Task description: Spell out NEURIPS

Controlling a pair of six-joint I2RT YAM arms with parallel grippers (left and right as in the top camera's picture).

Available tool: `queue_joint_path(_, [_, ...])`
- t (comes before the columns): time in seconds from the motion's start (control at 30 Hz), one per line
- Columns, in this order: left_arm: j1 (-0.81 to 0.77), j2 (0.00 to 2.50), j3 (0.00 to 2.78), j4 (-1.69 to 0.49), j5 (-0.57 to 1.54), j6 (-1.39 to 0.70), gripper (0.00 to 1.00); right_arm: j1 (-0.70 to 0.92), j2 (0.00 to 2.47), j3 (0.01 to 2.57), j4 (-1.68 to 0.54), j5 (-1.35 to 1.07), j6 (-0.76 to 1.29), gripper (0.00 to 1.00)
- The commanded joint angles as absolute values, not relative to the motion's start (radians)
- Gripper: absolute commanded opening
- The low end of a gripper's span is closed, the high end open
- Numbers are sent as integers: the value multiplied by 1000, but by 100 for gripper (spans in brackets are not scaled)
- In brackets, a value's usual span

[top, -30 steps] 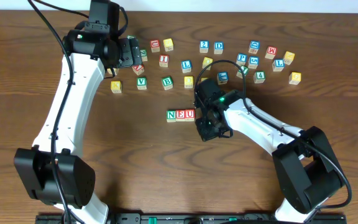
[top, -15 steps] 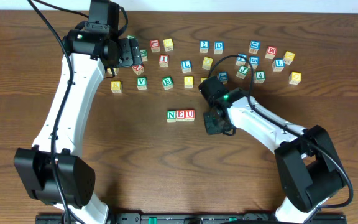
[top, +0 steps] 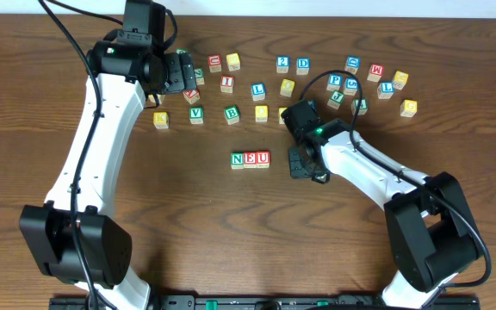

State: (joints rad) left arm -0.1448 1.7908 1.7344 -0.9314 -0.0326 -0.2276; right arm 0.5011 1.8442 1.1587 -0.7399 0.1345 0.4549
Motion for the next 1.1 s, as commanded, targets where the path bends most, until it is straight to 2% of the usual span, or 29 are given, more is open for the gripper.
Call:
queue_joint_path(0.0, [-141, 1795, 1751, -933, -45, -215, 98, 495, 1835, 1172, -740, 189, 528, 1])
queue_joint_path(0.6, [-141, 1795, 1751, -933, -46, -215, 98, 467, 1835, 1171, -771, 289, 644, 1])
queue_joint_path(0.9, [-141, 1795, 1751, -933, -46, -215, 98, 423, 1832, 1199, -760, 157, 525, 1])
queue_joint_path(1.07, [-141, 1795, 1751, -933, -46, -215, 98, 382, 1823, 1284, -842, 124, 507, 1])
